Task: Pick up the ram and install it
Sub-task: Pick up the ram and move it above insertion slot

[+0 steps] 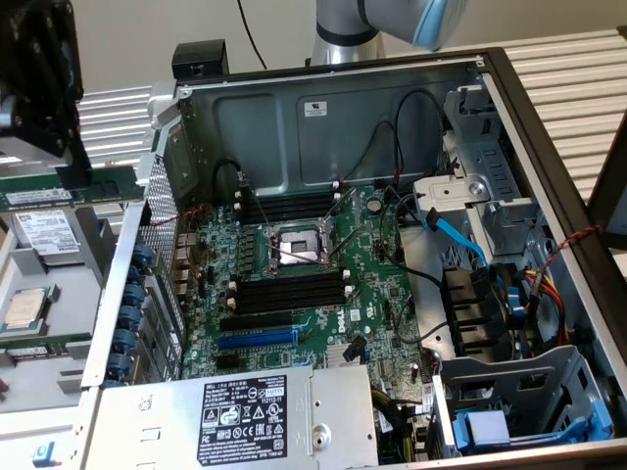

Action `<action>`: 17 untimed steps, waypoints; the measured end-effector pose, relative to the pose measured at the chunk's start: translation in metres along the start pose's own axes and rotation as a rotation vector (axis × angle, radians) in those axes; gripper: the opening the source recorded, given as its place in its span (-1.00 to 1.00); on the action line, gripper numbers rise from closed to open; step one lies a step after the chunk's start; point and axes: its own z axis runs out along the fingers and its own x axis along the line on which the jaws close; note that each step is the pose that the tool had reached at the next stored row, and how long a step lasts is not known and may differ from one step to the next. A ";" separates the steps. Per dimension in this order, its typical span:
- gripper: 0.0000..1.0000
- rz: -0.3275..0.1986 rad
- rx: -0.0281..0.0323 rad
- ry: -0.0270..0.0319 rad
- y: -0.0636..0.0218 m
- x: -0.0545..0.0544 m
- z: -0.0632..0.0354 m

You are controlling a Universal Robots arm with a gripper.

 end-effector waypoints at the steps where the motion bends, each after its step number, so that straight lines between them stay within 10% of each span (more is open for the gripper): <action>1: -0.76 0.000 -0.0002 -0.0039 -0.0046 0.000 -0.0001; 13: -0.76 -0.002 -0.0029 -0.0076 -0.0594 -0.002 -0.0013; 17: -0.76 -0.001 -0.0088 0.0062 -0.0720 -0.003 -0.0016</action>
